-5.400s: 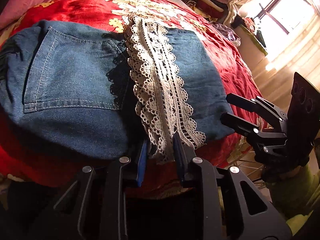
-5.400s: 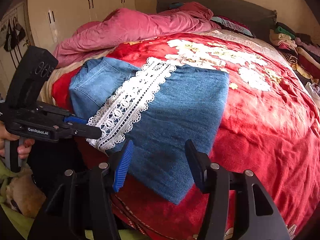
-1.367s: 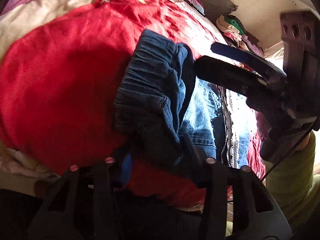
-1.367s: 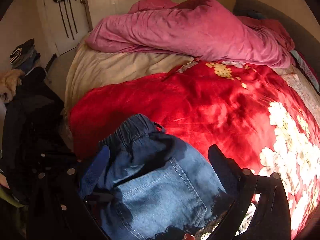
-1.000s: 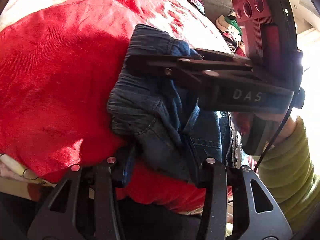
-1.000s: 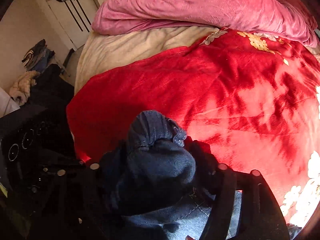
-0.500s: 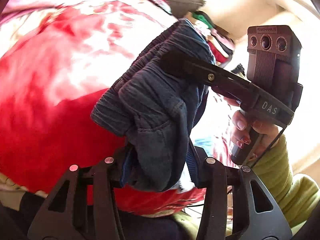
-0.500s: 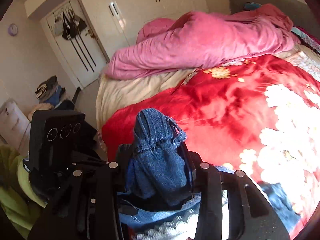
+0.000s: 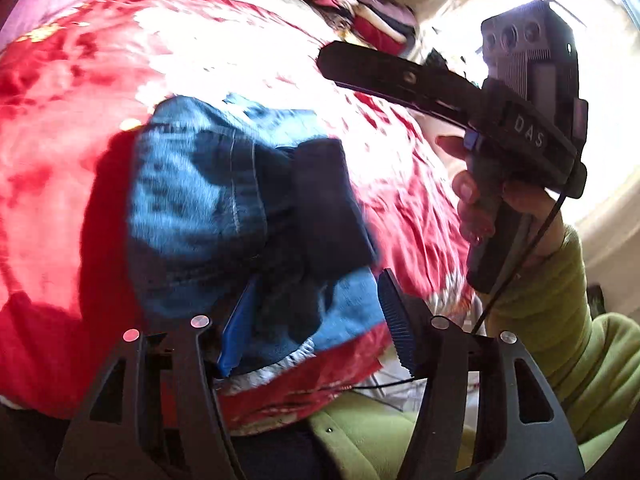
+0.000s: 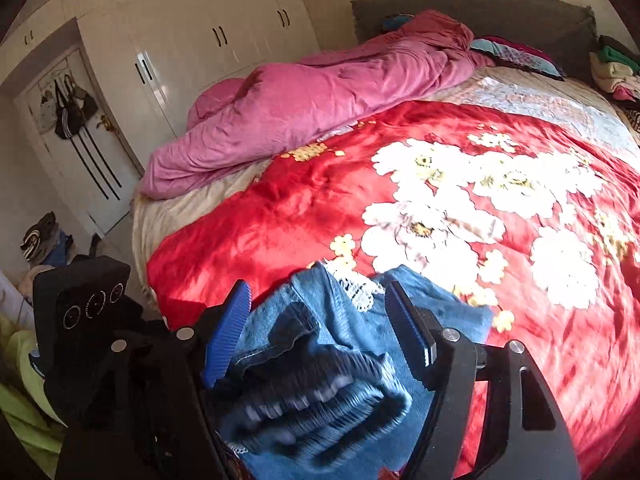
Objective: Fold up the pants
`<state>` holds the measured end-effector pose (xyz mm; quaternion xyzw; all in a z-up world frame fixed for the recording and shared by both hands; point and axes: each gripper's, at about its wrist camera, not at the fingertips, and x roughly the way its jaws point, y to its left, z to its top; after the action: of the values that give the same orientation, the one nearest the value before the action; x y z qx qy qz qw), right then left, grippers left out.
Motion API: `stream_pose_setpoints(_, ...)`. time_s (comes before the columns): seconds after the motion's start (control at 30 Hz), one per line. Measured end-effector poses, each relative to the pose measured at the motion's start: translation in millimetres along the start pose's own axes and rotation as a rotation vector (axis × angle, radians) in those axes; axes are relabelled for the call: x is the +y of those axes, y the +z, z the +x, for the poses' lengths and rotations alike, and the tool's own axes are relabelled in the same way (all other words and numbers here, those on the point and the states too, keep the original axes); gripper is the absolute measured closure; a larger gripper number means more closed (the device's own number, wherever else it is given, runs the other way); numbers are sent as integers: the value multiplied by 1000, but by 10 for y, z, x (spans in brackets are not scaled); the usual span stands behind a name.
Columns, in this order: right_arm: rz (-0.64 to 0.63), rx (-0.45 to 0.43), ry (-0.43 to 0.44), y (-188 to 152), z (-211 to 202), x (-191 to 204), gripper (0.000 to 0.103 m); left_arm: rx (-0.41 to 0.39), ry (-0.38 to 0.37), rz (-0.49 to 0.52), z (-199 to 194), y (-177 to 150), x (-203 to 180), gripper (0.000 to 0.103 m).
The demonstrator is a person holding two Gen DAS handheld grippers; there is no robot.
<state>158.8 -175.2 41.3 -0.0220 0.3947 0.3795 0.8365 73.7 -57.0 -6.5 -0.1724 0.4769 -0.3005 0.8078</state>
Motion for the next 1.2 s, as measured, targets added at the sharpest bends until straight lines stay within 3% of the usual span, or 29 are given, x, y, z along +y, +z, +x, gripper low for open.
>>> stream_pose_setpoints(0.1,16,40,-24,-158,31,-14,34,42,45,39,170,-39,-29,47)
stream_pose_setpoints(0.27,-3,210,-239,-532,291,-255,35,42,56,53,155,-69,-20,46)
stream_pose_setpoints(0.3,13,224,-241,-579,334,-317,35,44,53,50,161,-72,-15,46)
stream_pose_setpoints(0.57,52,147,-205,-604,187,-307,32,6,102,88,58,-127,-162,41)
stream_pose_setpoints(0.7,48,92,-228,-547,-11,-210,21,-23,144,104,-92,-155,-194,36)
stream_pose_setpoints(1.2,54,-11,-281,-719,-513,-49,20,-96,292,83,-384,-45,-56,13)
